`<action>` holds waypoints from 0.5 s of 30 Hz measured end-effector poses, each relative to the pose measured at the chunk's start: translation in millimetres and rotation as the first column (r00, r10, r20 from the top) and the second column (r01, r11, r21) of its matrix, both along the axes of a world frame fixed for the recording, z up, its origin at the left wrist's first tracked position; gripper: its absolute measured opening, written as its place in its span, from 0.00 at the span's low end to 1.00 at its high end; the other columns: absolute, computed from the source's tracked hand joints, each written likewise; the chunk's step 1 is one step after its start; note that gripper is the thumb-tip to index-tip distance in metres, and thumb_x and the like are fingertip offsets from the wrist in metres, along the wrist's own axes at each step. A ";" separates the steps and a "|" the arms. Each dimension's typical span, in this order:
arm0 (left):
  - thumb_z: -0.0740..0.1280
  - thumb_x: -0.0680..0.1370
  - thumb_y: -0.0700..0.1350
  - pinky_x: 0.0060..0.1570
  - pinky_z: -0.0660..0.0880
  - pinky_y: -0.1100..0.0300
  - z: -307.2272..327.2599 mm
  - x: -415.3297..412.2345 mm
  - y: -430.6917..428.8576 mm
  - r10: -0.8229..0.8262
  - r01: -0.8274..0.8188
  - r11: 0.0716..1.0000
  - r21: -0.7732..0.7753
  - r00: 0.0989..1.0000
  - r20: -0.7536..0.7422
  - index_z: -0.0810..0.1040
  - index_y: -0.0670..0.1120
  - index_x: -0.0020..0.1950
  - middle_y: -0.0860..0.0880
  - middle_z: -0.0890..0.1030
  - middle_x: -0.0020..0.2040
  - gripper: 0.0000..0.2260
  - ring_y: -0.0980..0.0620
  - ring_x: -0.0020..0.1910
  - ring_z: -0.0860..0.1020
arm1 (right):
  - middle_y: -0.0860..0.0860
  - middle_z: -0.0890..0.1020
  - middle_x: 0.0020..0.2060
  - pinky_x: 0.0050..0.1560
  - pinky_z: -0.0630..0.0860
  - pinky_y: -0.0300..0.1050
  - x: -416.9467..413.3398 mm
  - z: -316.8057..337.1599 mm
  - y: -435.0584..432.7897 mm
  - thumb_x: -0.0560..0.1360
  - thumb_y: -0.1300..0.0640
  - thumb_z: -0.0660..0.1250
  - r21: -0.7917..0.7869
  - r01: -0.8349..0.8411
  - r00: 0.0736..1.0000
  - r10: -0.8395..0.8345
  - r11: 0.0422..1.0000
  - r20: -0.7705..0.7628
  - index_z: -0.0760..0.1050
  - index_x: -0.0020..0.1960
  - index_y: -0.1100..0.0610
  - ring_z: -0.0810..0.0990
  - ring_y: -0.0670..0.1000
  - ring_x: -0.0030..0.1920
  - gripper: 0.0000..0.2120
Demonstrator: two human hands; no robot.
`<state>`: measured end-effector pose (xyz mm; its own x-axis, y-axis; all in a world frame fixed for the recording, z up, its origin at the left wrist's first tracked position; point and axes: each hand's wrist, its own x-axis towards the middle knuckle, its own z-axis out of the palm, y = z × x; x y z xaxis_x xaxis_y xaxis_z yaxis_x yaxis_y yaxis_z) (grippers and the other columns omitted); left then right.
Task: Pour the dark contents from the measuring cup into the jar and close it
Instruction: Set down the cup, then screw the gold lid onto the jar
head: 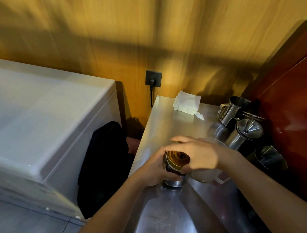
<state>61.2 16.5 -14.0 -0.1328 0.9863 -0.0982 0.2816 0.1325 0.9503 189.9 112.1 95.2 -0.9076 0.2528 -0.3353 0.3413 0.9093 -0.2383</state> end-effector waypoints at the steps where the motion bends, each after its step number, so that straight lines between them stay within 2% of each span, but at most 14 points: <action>1: 0.81 0.61 0.43 0.64 0.74 0.52 0.2 -0.2 0.4 -0.001 0.001 1.000 -0.005 1.000 -0.011 0.67 0.64 0.57 0.48 0.75 0.61 0.34 0.50 0.63 0.74 | 0.52 0.69 0.60 0.54 0.67 0.43 -0.6 -0.6 0.0 0.69 0.51 0.71 -0.034 -0.024 1.000 0.024 0.999 -0.005 0.65 0.66 0.47 0.69 0.53 0.59 0.28; 2: 0.81 0.62 0.43 0.64 0.74 0.52 -0.1 -0.4 0.7 -0.001 0.001 1.000 -0.010 1.000 -0.015 0.67 0.59 0.59 0.47 0.75 0.61 0.34 0.50 0.62 0.74 | 0.52 0.71 0.55 0.50 0.69 0.42 -1.3 -1.9 -0.6 0.68 0.50 0.72 -0.010 -0.013 0.999 0.012 1.000 -0.034 0.67 0.64 0.48 0.71 0.52 0.55 0.27; 4: 0.81 0.62 0.42 0.61 0.75 0.56 -1.8 -1.8 0.4 -0.005 0.005 1.000 -0.007 1.000 -0.004 0.66 0.53 0.62 0.47 0.76 0.61 0.34 0.50 0.61 0.75 | 0.50 0.72 0.49 0.46 0.73 0.45 -1.9 -1.8 -3.0 0.66 0.40 0.70 0.149 0.067 0.996 -0.058 0.987 -0.065 0.67 0.62 0.49 0.74 0.52 0.48 0.28; 5: 0.81 0.63 0.41 0.58 0.76 0.60 -2.3 -2.6 0.1 -0.010 0.010 1.000 -0.006 1.000 0.010 0.67 0.52 0.62 0.47 0.77 0.60 0.34 0.50 0.60 0.76 | 0.49 0.72 0.47 0.44 0.74 0.47 -1.2 -3.6 -3.1 0.66 0.34 0.66 0.242 0.084 0.995 -0.067 0.967 -0.078 0.67 0.61 0.48 0.74 0.52 0.47 0.29; 7: 0.80 0.63 0.39 0.52 0.76 0.68 -1.0 -5.0 0.0 -0.047 0.048 0.999 -0.010 0.998 0.052 0.66 0.54 0.62 0.50 0.77 0.58 0.34 0.54 0.58 0.77 | 0.48 0.71 0.46 0.39 0.71 0.45 0.2 -11.2 -1.8 0.67 0.29 0.59 0.360 0.031 0.991 0.018 0.932 -0.132 0.65 0.61 0.45 0.74 0.51 0.46 0.30; 10: 0.80 0.63 0.36 0.48 0.75 0.72 5.5 -11.7 3.8 -0.150 0.151 0.988 -0.013 0.988 0.032 0.67 0.59 0.58 0.56 0.75 0.55 0.34 0.68 0.53 0.77 | 0.50 0.71 0.52 0.42 0.73 0.47 2.7 -22.9 0.1 0.69 0.30 0.55 0.369 -0.099 0.974 0.166 0.924 -0.156 0.59 0.65 0.43 0.72 0.51 0.48 0.29; 12: 0.80 0.63 0.36 0.46 0.75 0.72 10.6 -18.2 7.9 -0.213 0.213 0.976 -0.047 0.977 0.003 0.67 0.57 0.58 0.58 0.76 0.53 0.33 0.69 0.50 0.77 | 0.52 0.73 0.53 0.43 0.75 0.49 5.3 -30.3 0.2 0.71 0.32 0.55 0.391 -0.130 0.957 0.218 0.911 -0.191 0.61 0.66 0.47 0.73 0.52 0.48 0.29; 15: 0.80 0.63 0.39 0.44 0.74 0.74 16.2 -23.3 10.5 -0.272 0.264 0.957 -0.121 0.961 -0.046 0.67 0.59 0.59 0.60 0.76 0.51 0.34 0.69 0.49 0.77 | 0.56 0.76 0.48 0.33 0.74 0.46 5.5 -35.9 -2.3 0.72 0.37 0.58 0.436 -0.146 0.932 0.271 0.888 -0.241 0.69 0.59 0.56 0.76 0.55 0.42 0.26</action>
